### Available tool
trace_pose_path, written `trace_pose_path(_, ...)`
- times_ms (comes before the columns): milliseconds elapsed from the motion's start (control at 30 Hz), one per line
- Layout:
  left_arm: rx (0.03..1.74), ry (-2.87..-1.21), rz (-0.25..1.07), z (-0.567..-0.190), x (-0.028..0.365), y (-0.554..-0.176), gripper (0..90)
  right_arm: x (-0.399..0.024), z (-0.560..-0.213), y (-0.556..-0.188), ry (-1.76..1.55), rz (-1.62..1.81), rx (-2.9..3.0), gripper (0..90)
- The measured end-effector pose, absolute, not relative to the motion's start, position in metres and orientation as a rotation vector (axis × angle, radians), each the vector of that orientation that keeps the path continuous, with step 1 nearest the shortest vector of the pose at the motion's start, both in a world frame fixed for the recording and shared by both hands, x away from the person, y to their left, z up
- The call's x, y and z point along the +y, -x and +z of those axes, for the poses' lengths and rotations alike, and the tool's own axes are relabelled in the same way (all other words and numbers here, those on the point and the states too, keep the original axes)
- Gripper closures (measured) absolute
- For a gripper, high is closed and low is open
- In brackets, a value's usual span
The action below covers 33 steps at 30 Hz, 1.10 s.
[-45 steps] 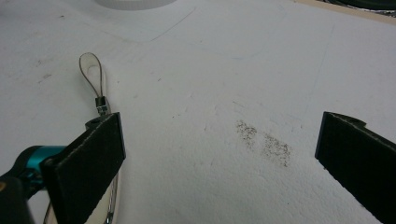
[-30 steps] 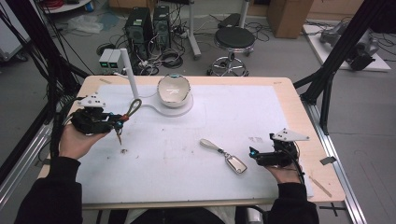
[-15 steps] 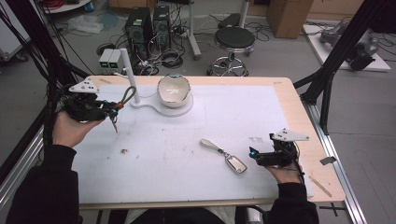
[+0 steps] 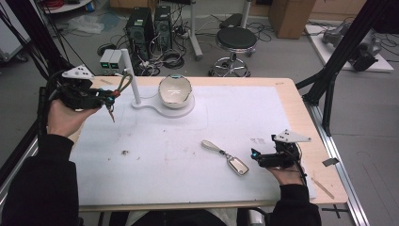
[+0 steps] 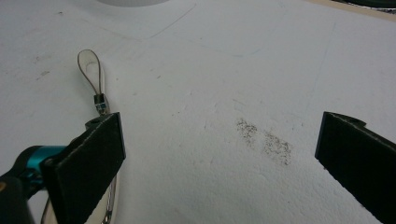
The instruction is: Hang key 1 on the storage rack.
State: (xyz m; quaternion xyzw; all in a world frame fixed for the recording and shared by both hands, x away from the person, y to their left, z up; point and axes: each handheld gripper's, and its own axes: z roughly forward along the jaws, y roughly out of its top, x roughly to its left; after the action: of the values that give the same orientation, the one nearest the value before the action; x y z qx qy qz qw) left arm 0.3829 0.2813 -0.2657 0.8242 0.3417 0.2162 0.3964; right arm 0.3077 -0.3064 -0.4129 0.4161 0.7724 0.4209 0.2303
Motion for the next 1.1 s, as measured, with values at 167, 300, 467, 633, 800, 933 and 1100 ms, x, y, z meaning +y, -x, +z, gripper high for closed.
trace_pose_path(167,0.882,-2.073,0.553,-0.26,0.283,-0.389,73.0,-0.306,-0.413,-0.308,-1.143,1.155,2.127,0.7)
trace_pose_path(300,0.903,-2.058,0.559,-0.259,0.284,-0.397,73.0,-0.305,-0.414,-0.308,-1.142,1.147,2.134,0.7)
trace_pose_path(467,0.924,-2.048,0.566,-0.257,0.284,-0.404,73.0,-0.306,-0.414,-0.308,-1.141,1.145,2.13,0.7)
trace_pose_path(633,0.966,-2.047,0.562,-0.26,0.283,-0.412,73.0,-0.305,-0.414,-0.308,-1.144,1.141,2.136,0.7)
trace_pose_path(800,0.996,-2.044,0.564,-0.264,0.283,-0.421,73.0,-0.306,-0.414,-0.308,-1.138,1.141,2.128,0.7)
trace_pose_path(933,1.009,-2.058,0.57,-0.266,0.284,-0.422,73.0,-0.308,-0.414,-0.307,-1.146,1.142,2.119,0.7)
trace_pose_path(1100,1.031,-2.054,0.573,-0.269,0.286,-0.426,73.0,-0.308,-0.414,-0.307,-1.152,1.141,2.119,0.7)
